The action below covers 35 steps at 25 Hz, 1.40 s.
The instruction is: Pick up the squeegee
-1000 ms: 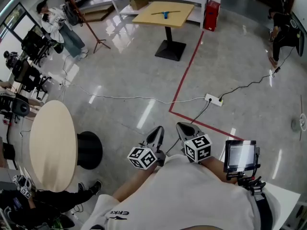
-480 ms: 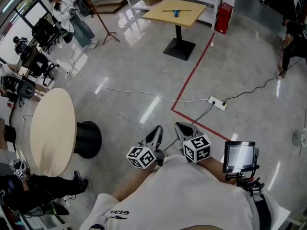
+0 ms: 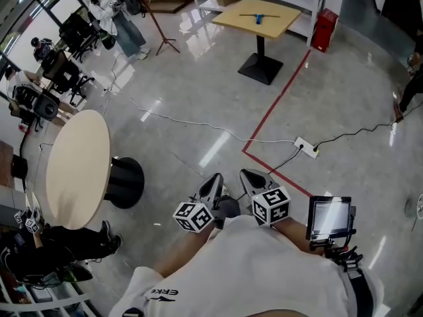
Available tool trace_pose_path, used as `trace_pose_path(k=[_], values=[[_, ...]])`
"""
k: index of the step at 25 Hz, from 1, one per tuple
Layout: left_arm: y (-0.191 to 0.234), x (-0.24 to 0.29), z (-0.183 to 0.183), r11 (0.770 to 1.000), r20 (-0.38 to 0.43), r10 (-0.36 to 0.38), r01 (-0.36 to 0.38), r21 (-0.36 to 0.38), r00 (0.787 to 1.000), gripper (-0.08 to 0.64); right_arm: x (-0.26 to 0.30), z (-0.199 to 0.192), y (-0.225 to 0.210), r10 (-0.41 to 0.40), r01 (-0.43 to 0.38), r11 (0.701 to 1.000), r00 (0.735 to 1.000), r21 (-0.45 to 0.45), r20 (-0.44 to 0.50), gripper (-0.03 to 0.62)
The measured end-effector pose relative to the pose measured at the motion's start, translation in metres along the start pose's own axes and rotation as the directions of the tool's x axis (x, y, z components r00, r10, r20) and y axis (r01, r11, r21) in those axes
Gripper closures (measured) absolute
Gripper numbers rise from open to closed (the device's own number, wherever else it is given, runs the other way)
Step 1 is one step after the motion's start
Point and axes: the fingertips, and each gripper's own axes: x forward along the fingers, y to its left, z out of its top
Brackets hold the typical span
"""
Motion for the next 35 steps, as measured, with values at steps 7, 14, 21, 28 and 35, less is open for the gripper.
trace_pose_path(k=[7, 14, 21, 28, 35], values=[[0.0, 0.006, 0.01, 1.0, 0.01, 0.001, -0.001, 0.006, 1.0, 0.555, 0.008, 0.008, 0.002, 0.018, -0.018, 1.0, 1.0, -0.01, -0.005, 0.588], [0.025, 0.008, 0.032, 0.999, 0.058, 0.041, -0.041, 0.002, 0.997, 0.555, 0.036, 0.015, 0.008, 0.058, -0.059, 0.997, 0.998, -0.045, -0.035, 0.588], [0.086, -0.001, 0.055, 0.997, 0.073, 0.073, -0.071, -0.027, 0.995, 0.555, 0.103, 0.019, 0.027, 0.076, -0.081, 0.994, 0.995, -0.07, -0.071, 0.588], [0.156, 0.019, 0.105, 0.998, 0.089, 0.061, -0.059, -0.034, 0.994, 0.555, 0.19, 0.046, 0.037, 0.074, -0.081, 0.993, 0.994, -0.09, -0.084, 0.588], [0.216, 0.019, 0.145, 0.995, 0.074, 0.097, -0.094, -0.037, 0.992, 0.555, 0.259, 0.067, 0.056, 0.075, -0.084, 0.993, 0.992, -0.089, -0.099, 0.588]])
